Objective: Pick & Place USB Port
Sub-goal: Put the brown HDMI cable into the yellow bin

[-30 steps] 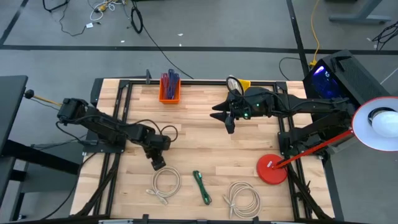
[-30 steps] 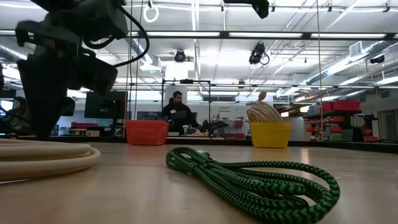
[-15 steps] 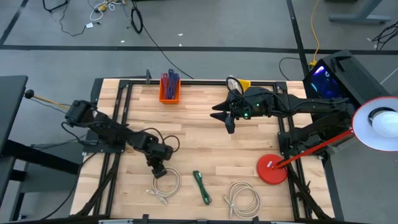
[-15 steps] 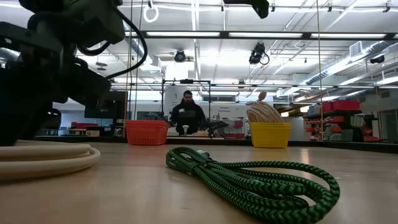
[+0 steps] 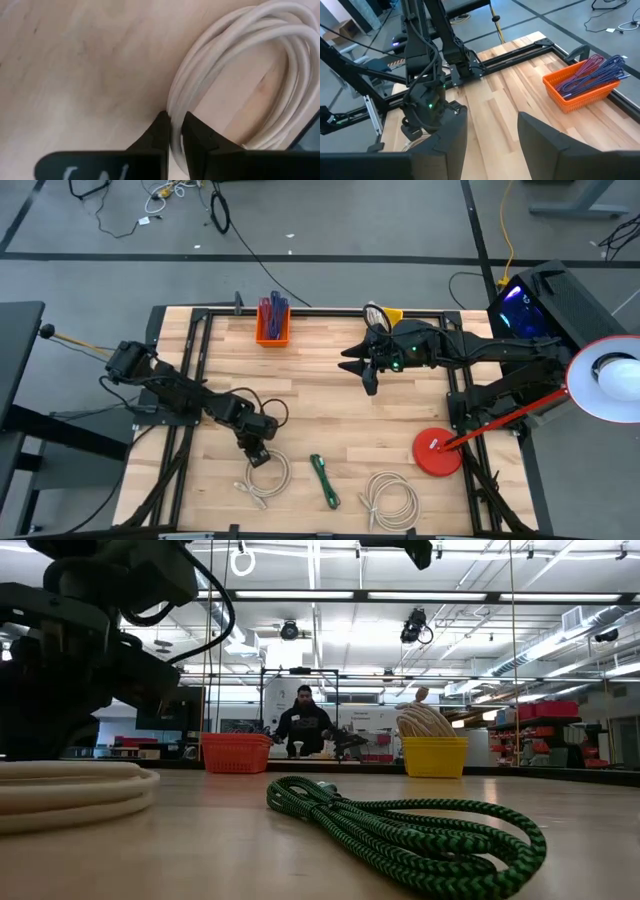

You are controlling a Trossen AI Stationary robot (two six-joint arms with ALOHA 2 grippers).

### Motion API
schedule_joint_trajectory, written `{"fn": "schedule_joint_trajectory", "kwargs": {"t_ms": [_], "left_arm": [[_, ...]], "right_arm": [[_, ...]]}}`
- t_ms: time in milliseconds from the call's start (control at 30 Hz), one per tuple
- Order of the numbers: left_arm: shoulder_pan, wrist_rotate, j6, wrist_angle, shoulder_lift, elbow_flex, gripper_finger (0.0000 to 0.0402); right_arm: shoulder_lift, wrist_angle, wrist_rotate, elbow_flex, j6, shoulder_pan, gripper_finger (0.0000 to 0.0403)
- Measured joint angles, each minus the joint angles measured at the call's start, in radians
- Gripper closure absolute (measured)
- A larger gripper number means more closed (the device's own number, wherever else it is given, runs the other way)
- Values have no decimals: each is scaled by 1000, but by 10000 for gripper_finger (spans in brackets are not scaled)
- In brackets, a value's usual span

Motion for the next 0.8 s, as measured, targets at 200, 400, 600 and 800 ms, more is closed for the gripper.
{"fn": "schedule_joint_trajectory", "kwargs": {"t_ms": [200, 400, 600, 800], "left_arm": [[38, -144, 6, -68, -66, 68, 372], [129, -253, 77, -208, -172, 188, 372], [217, -420, 197, -379, -255, 369, 372], [302, -583, 349, -464, -272, 560, 372]], "right_arm": [[0, -25, 15, 0, -6, -9, 230], [0, -51, 16, 0, -6, -28, 230], [0, -72, 16, 0, -6, -33, 230], [0, -58, -6, 0, -6, -54, 230]]}}
